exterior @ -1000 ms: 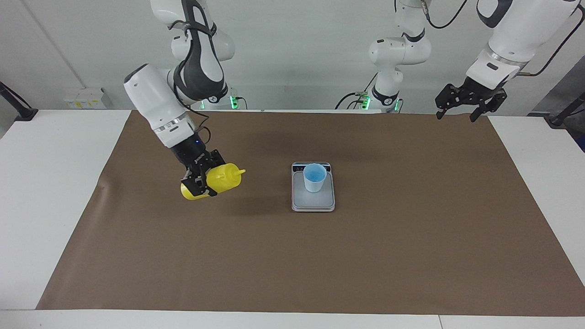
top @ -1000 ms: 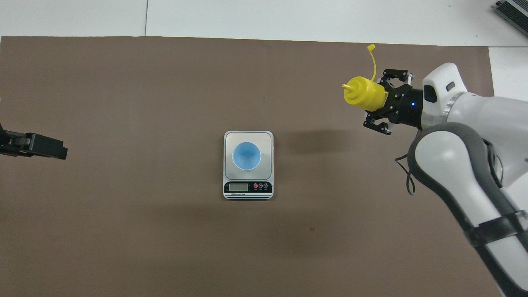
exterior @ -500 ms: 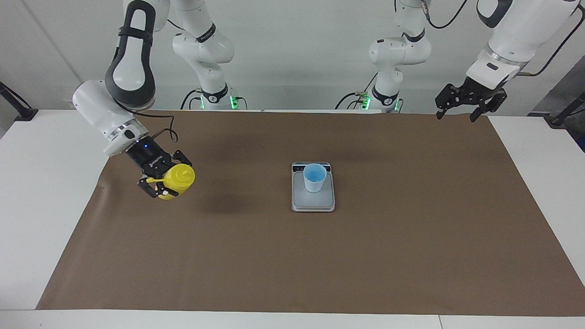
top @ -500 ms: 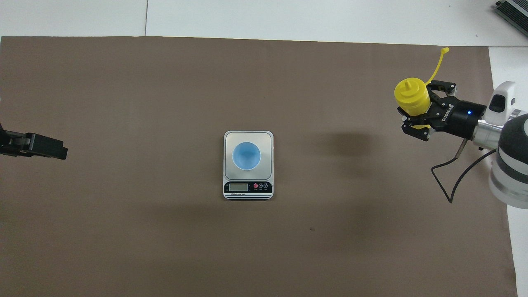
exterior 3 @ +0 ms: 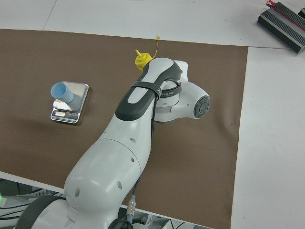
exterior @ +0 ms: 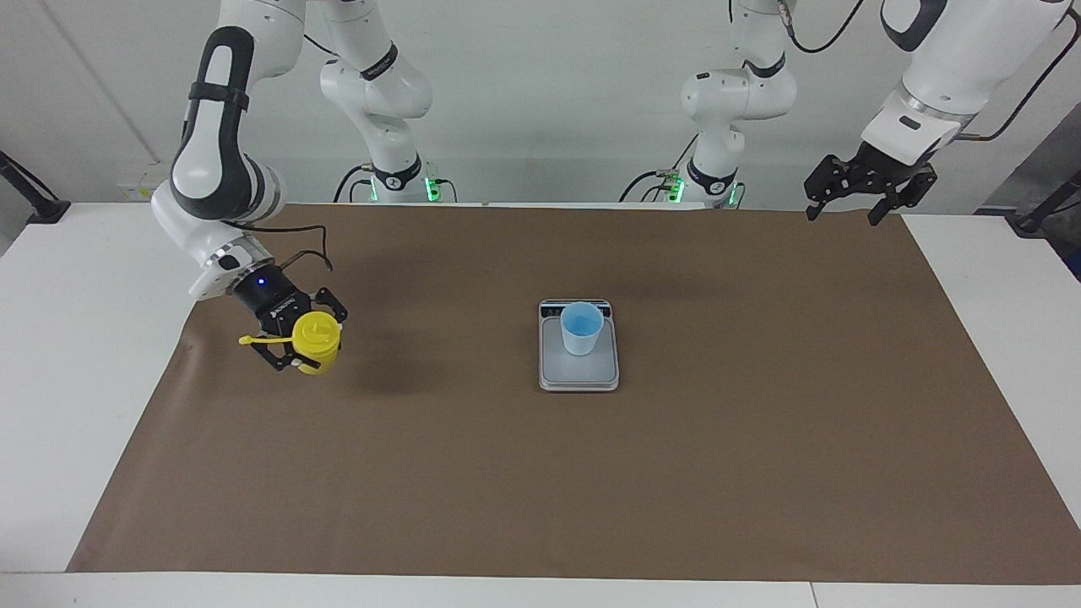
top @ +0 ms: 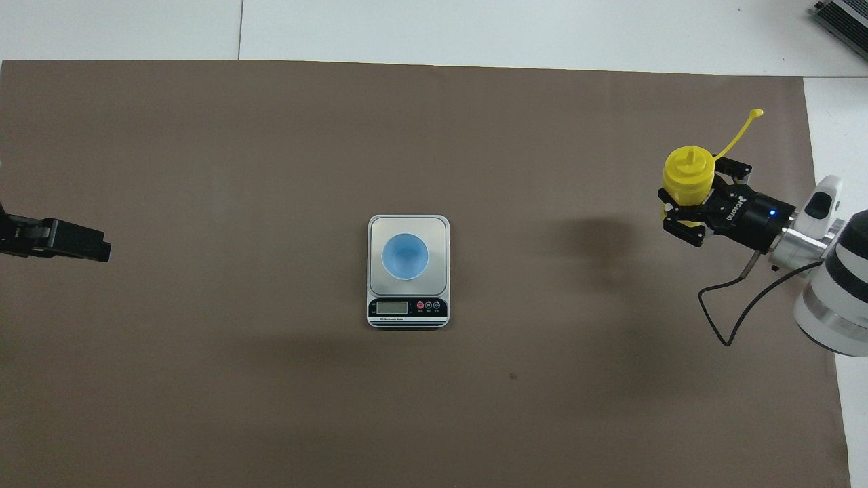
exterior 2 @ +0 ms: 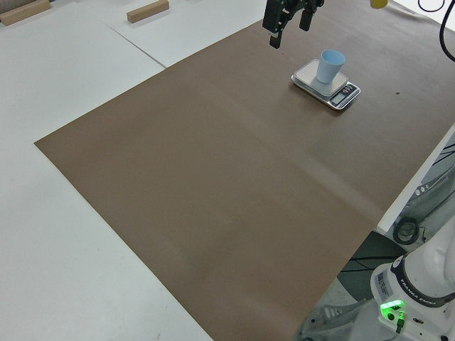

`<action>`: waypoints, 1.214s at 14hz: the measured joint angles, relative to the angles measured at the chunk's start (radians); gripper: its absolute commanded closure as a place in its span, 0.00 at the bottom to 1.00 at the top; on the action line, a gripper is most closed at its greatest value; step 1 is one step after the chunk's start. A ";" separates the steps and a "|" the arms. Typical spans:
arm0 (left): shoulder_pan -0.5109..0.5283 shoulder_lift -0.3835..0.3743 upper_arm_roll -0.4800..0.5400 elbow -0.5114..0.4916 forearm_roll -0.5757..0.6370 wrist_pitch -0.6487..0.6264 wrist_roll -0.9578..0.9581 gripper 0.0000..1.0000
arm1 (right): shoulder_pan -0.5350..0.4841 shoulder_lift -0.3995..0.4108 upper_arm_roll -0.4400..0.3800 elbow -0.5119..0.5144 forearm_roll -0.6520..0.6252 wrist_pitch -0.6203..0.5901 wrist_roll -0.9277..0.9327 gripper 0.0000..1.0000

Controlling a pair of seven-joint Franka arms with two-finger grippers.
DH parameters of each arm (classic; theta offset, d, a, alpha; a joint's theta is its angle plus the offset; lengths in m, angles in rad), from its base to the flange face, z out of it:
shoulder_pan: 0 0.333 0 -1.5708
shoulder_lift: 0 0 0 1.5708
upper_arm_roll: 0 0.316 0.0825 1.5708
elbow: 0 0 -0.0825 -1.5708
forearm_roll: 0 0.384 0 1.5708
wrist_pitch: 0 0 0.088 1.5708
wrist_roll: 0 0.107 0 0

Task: Pour seasoning into cup on scale with both arms
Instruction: 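Turn the bottle upright and carry it back with the right gripper, then lay the yellow bottle down on the mat and open the right gripper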

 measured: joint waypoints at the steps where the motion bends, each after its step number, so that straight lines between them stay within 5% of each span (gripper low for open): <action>1: 0.000 0.000 0.000 0.000 0.000 0.000 0.000 0.00 | -0.012 0.014 0.000 -0.007 0.031 -0.018 -0.066 1.00; 7: 0.000 0.000 0.000 0.000 0.000 0.000 0.000 0.00 | -0.117 0.160 -0.001 -0.014 0.192 -0.212 -0.293 1.00; 8: 0.000 0.000 0.000 0.000 0.000 0.000 0.000 0.00 | -0.120 0.165 -0.001 -0.014 0.209 -0.218 -0.295 0.79; 9: 0.000 0.000 0.000 0.000 0.000 0.000 0.000 0.00 | -0.119 0.164 0.001 -0.014 0.236 -0.220 -0.295 0.01; 17: 0.000 0.000 0.000 0.000 0.000 0.000 0.000 0.00 | -0.119 0.155 0.006 -0.046 0.290 -0.224 -0.295 0.00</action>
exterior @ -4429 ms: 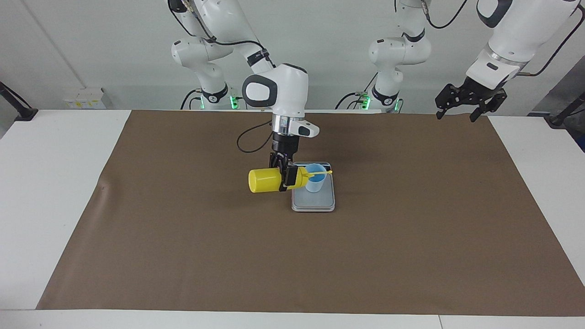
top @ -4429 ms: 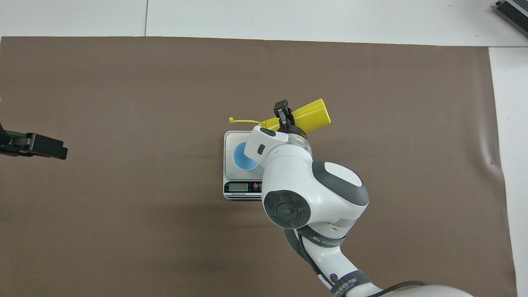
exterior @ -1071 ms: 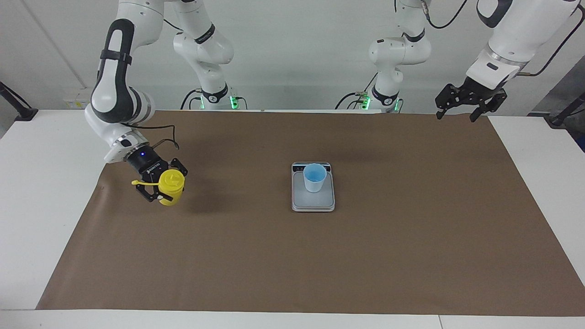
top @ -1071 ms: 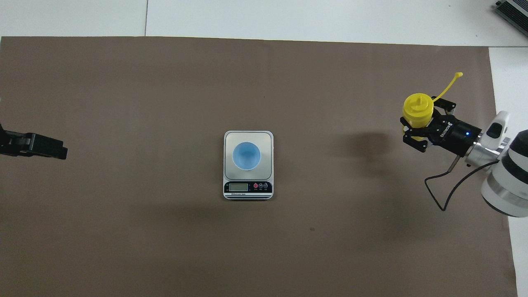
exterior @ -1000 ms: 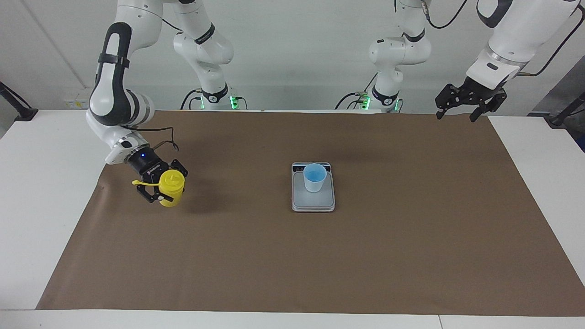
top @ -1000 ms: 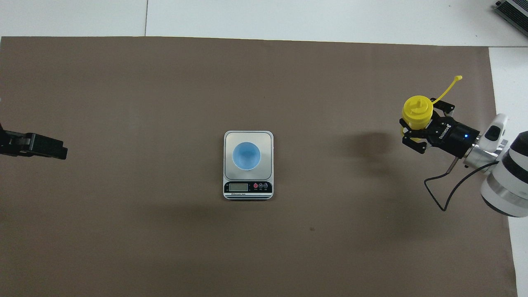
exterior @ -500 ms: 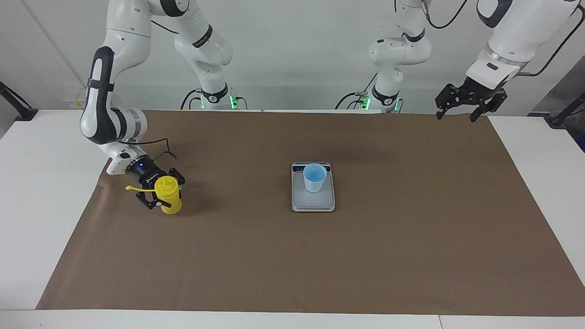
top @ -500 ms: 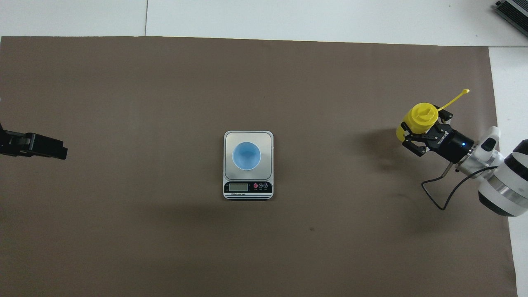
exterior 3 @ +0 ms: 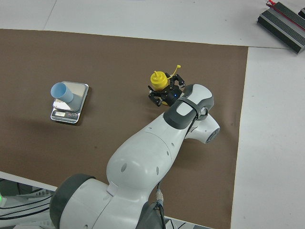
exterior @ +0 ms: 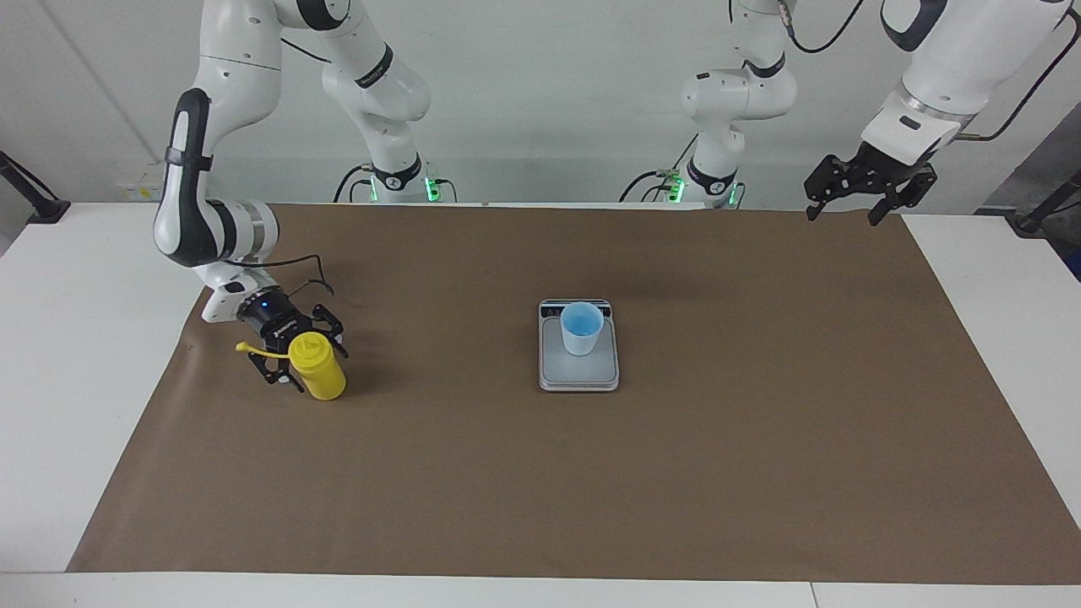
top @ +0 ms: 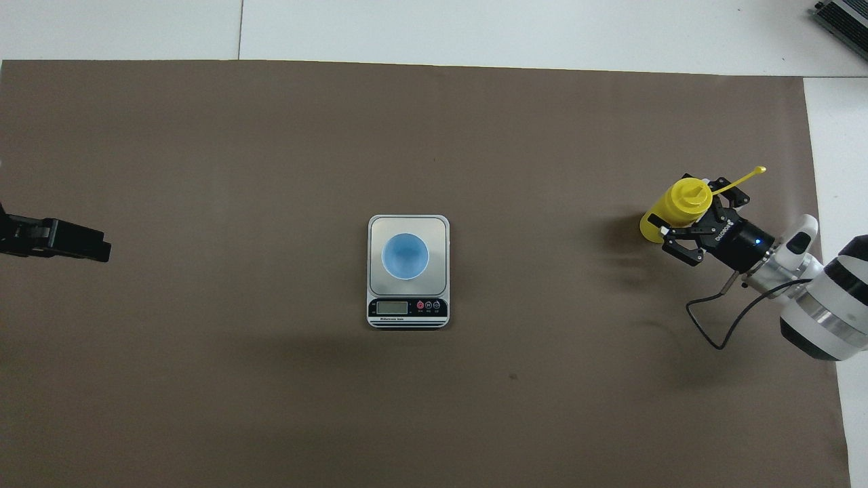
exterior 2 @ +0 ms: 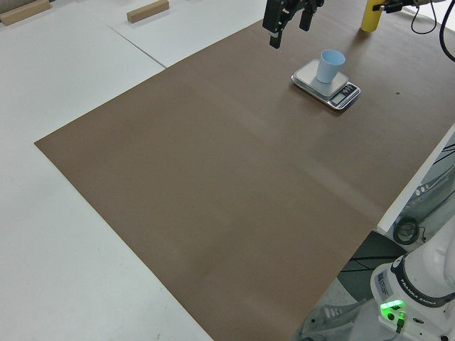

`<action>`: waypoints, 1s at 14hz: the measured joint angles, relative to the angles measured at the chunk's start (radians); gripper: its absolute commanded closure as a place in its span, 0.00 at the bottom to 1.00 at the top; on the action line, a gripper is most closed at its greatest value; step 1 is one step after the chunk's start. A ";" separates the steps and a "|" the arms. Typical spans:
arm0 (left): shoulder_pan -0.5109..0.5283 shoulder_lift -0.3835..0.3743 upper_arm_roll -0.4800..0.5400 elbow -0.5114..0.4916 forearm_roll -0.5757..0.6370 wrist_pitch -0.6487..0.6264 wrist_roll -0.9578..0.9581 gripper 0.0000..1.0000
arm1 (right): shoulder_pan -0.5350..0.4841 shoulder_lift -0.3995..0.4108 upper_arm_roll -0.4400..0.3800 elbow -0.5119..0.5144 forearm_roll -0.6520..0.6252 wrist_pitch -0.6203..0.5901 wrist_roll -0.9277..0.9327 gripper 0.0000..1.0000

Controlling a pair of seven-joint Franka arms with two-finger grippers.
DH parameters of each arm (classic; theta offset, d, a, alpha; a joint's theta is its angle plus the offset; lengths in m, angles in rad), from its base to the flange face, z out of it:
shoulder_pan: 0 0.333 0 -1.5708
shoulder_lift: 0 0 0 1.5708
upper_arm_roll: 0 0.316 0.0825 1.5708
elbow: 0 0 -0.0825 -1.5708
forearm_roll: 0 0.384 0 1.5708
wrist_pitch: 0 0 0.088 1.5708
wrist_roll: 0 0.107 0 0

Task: Pour seasoning into cup on scale with both arms
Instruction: 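Lay the yellow bottle down on the mat and open the right gripper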

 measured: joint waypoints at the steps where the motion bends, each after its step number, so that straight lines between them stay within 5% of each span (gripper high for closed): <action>1: 0.000 0.000 0.000 0.000 0.000 0.000 0.000 0.00 | 0.000 -0.001 0.000 -0.001 0.000 0.000 0.000 0.00; 6: 0.000 0.000 0.000 0.000 0.000 0.000 0.000 0.00 | -0.007 -0.020 -0.004 -0.045 -0.040 -0.003 -0.001 0.00; 14: 0.000 0.000 0.000 0.000 0.000 0.000 0.000 0.00 | -0.086 -0.121 -0.022 -0.052 -0.423 0.184 0.003 0.00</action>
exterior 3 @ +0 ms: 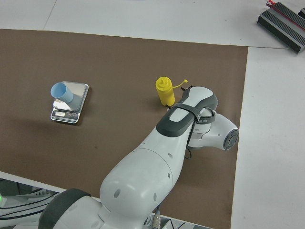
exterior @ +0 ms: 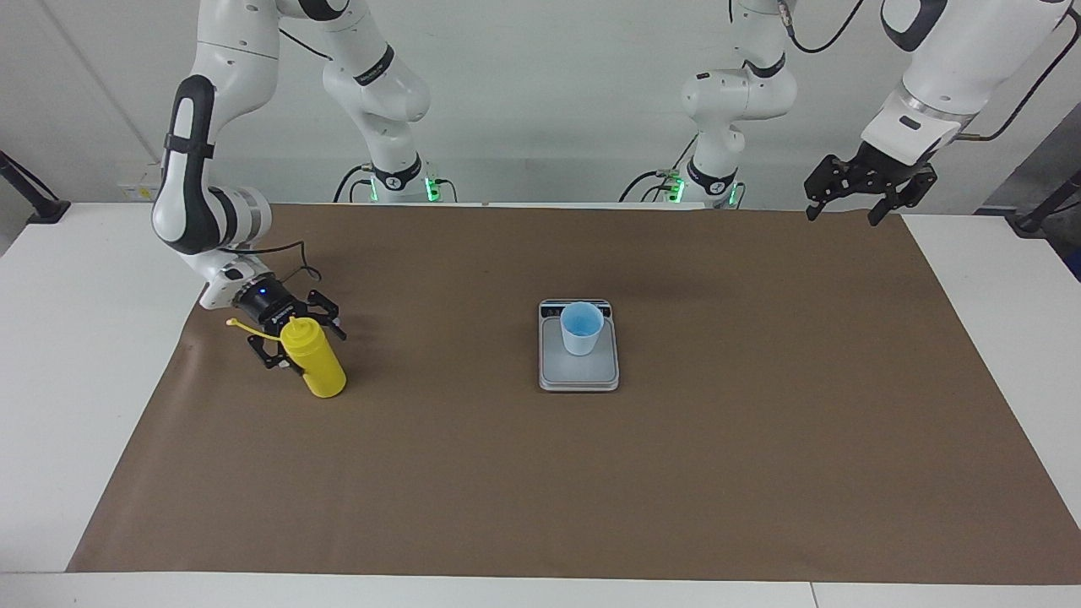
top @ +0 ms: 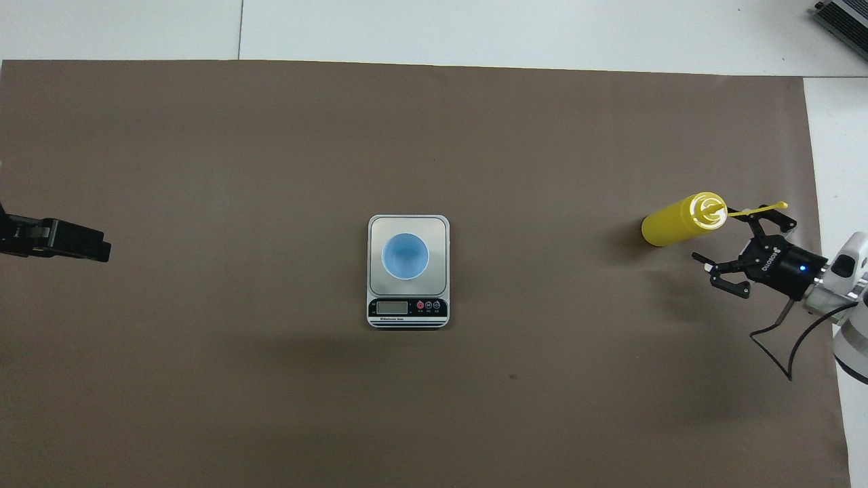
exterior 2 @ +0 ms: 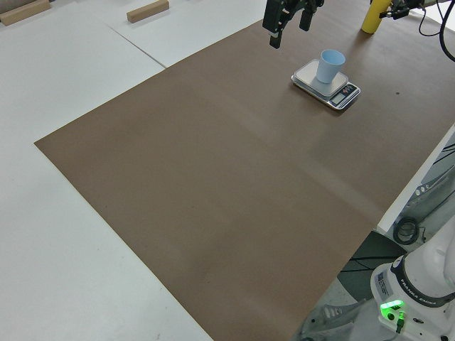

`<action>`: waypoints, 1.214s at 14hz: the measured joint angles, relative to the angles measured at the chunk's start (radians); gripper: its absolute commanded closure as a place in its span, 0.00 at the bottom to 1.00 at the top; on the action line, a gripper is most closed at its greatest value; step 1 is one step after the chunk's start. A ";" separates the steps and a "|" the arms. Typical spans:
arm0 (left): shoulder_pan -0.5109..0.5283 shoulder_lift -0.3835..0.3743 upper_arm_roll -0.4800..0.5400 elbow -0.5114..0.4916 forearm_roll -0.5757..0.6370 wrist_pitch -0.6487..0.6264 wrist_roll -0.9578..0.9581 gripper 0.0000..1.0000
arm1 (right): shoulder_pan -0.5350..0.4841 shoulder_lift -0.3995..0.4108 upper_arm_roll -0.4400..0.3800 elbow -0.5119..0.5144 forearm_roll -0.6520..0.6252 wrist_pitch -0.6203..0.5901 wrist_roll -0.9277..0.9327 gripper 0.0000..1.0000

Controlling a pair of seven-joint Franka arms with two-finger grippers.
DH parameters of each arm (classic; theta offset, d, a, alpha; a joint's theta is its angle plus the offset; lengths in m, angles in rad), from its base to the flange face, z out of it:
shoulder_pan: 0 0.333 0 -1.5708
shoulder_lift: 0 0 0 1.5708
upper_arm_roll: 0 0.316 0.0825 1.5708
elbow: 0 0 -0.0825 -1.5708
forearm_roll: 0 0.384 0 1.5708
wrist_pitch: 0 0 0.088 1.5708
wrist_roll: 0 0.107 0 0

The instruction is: Pour seasoning into cup on scale with both arms

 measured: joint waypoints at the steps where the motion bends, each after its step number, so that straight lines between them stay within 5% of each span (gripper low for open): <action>1: 0.000 0.000 0.000 0.000 0.000 0.000 0.000 0.00 | -0.001 -0.010 -0.003 0.001 -0.037 0.023 0.000 0.00; 11: 0.000 0.000 0.000 0.000 0.000 0.000 0.000 0.00 | -0.005 -0.136 -0.043 0.158 -0.775 0.042 0.438 0.00; 17: 0.000 0.000 0.000 0.000 0.000 0.000 0.000 0.00 | 0.058 -0.174 -0.023 0.330 -1.057 -0.211 1.070 0.00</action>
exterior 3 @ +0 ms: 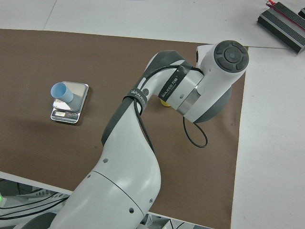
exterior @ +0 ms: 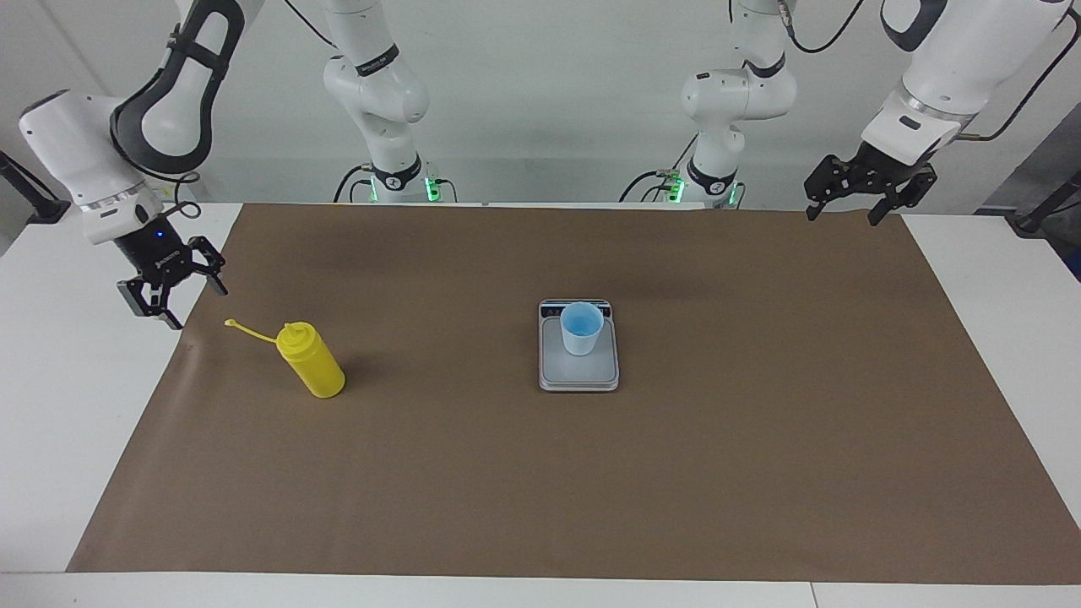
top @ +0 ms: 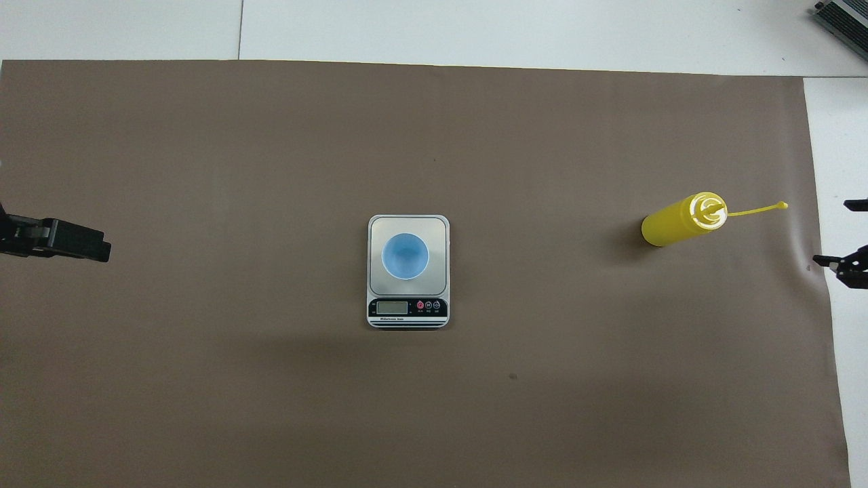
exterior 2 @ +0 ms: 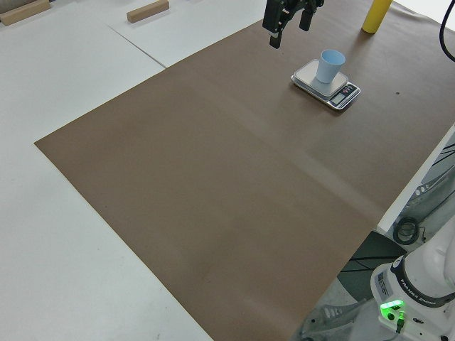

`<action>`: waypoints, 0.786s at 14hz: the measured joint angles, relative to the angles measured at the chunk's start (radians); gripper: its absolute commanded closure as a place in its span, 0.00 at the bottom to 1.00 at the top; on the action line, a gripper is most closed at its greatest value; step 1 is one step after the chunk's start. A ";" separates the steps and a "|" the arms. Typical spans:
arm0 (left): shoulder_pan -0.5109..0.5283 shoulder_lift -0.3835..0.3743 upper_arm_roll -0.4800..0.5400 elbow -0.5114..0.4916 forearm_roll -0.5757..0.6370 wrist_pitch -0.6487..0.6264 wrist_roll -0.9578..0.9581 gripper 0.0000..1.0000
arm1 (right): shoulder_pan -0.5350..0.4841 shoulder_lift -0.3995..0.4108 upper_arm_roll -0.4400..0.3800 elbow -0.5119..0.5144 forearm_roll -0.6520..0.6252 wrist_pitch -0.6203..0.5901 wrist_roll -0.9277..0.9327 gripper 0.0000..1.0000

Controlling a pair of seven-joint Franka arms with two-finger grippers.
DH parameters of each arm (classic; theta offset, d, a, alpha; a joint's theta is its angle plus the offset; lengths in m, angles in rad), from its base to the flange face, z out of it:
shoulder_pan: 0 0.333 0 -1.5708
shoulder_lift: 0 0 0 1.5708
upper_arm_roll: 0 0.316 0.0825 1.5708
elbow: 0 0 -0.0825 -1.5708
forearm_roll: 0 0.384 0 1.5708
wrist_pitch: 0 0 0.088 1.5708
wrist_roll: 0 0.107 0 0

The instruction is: Pour seasoning into cup on scale with both arms

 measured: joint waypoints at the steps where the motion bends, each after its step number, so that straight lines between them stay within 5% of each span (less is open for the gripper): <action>1: 0.000 0.000 0.000 0.000 0.000 0.000 0.000 0.00 | 0.023 -0.008 0.003 0.014 -0.008 -0.035 0.122 0.00; 11: 0.000 0.000 0.000 0.000 0.000 0.000 0.000 0.00 | 0.288 -0.041 0.016 0.124 -0.211 -0.093 1.216 0.00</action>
